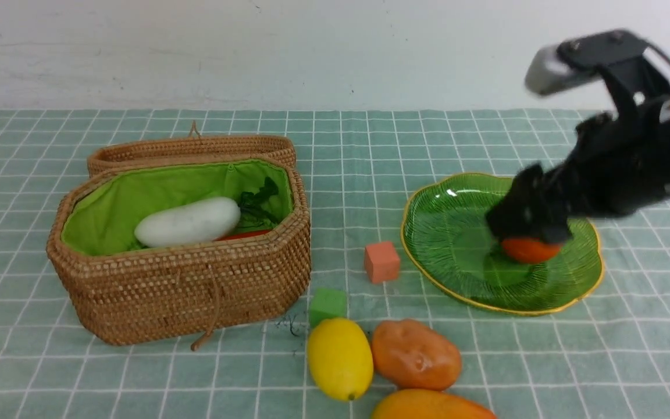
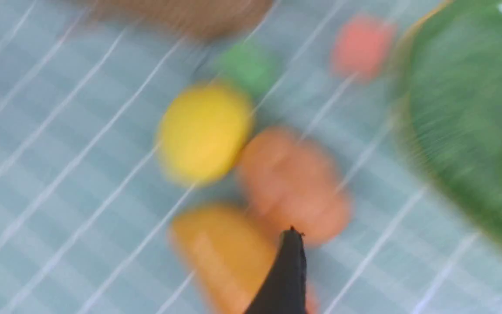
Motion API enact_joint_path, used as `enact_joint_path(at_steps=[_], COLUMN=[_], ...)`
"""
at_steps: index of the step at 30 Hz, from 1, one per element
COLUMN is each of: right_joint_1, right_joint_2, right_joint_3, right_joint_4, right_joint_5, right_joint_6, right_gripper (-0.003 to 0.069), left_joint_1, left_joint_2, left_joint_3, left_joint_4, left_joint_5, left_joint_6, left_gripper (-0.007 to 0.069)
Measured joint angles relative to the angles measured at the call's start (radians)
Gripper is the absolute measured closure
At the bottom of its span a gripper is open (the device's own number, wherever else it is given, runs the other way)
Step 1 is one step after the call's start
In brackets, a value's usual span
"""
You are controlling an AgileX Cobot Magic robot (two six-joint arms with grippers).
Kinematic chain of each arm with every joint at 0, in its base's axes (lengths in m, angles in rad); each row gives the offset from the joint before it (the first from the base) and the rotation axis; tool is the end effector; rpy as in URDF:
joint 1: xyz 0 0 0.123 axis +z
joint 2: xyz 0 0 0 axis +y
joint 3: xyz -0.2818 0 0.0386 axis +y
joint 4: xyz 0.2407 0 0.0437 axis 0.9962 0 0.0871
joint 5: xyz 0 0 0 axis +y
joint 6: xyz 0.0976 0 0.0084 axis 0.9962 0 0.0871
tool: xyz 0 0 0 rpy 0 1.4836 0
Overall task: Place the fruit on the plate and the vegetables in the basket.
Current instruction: Use the right arm to grab a mango and put it into the right plate
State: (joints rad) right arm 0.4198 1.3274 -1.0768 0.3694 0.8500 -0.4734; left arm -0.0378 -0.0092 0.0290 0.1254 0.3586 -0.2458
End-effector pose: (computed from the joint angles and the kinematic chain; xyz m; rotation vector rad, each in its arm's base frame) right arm 0.2321 0.1327 0.3101 -0.9068 2.3827 0.4266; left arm 0.0533 0.0023 0.1700 -0.1146 1.8563 -0.0744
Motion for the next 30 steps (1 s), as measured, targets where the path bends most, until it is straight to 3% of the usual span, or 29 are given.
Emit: enact_joint_path(at_steps=[6,12,21,30], right_joint_1=[0.233,0.338,0.375,0.377], right_joint_2=[0.012,0.061,0.243,0.329], right_joint_3=[0.210,0.202,0.194,0.167], right_joint_4=[-0.108,-0.271,-0.439,-0.448], right_joint_5=[-0.048,-0.122,-0.236,-0.217], right_joint_6=[-0.010,0.071,0.151,0.151], right_gripper=[0.0025,0.0028,0.0030,0.0051], left_joint_1=[0.000,0.000,0.001,0.001], left_joint_2=[0.000,0.000,0.000,0.000], left_joint_3=[0.000,0.000,0.000,0.000], left_joint_4=[0.000,0.000,0.000,0.000], left_joint_5=[0.000,0.000,0.000,0.000], left_joint_6=[0.000,0.000,0.000,0.000], left_gripper=[0.0494,0.0494,0.0486,0.0484])
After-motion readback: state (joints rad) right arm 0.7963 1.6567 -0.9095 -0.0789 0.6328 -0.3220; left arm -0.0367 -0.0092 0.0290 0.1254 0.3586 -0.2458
